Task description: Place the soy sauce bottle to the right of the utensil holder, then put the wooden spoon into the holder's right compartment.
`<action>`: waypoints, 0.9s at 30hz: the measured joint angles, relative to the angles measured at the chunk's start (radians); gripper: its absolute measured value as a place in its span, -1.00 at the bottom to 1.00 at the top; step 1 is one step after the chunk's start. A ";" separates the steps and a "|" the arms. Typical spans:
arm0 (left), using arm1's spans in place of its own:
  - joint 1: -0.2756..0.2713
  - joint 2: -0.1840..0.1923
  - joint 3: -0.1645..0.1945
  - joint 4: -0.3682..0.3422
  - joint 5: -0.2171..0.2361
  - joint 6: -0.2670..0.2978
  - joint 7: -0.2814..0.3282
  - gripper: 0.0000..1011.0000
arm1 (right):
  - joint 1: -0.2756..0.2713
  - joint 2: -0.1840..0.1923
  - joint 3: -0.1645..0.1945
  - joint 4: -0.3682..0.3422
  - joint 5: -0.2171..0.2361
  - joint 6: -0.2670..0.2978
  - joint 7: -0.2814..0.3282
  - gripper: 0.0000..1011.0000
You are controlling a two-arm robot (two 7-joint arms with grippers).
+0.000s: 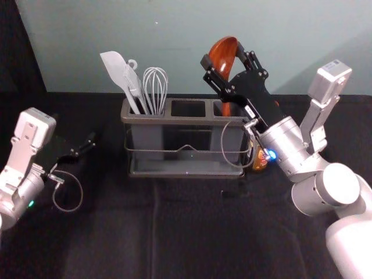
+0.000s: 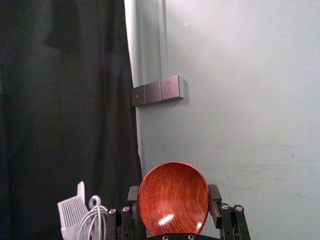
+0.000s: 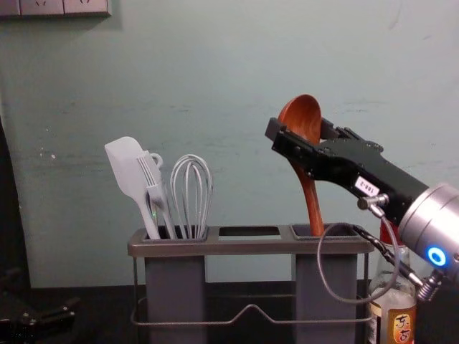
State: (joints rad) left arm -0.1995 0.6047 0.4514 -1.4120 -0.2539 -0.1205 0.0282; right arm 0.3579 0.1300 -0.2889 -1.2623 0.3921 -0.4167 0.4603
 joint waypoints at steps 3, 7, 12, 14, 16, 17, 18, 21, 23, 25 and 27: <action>0.000 0.000 0.000 0.000 0.000 0.000 0.000 0.98 | -0.006 0.001 -0.001 0.001 -0.013 -0.005 -0.001 0.65; 0.000 0.000 0.000 0.000 0.000 0.000 0.000 0.98 | -0.013 0.002 -0.001 0.003 -0.028 -0.015 -0.004 0.66; 0.000 0.000 0.000 0.000 0.000 0.000 0.000 0.98 | -0.027 -0.003 0.007 0.013 -0.032 -0.044 -0.006 0.66; 0.000 0.000 0.000 0.000 0.000 0.000 0.000 0.98 | -0.030 -0.005 0.009 0.015 -0.032 -0.051 -0.006 0.65; 0.000 0.000 0.000 0.000 0.000 0.000 0.000 0.98 | -0.036 -0.006 0.012 0.016 -0.033 -0.058 -0.005 0.66; 0.000 0.000 0.000 0.000 0.000 0.000 0.000 0.98 | -0.037 -0.006 0.013 0.016 -0.033 -0.060 -0.005 0.66; 0.000 0.000 0.000 0.000 0.000 0.000 0.000 0.98 | -0.039 -0.008 0.014 0.016 -0.034 -0.063 -0.004 0.66; 0.000 0.000 0.000 0.000 0.000 0.000 0.000 0.98 | -0.043 -0.009 0.017 0.016 -0.035 -0.066 -0.003 0.66; 0.000 0.000 0.000 0.000 0.000 0.000 0.000 0.98 | -0.046 -0.011 0.020 0.016 -0.034 -0.070 -0.001 0.66; 0.000 0.000 0.000 0.000 0.000 0.000 0.000 0.98 | -0.049 -0.012 0.022 0.015 -0.030 -0.073 0.003 0.65; 0.000 0.000 0.000 0.000 0.000 0.000 0.000 0.98 | -0.052 -0.015 0.023 0.013 -0.024 -0.076 0.009 0.66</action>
State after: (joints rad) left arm -0.1995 0.6047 0.4513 -1.4119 -0.2539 -0.1205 0.0283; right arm 0.3056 0.1155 -0.2658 -1.2491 0.3684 -0.4929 0.4694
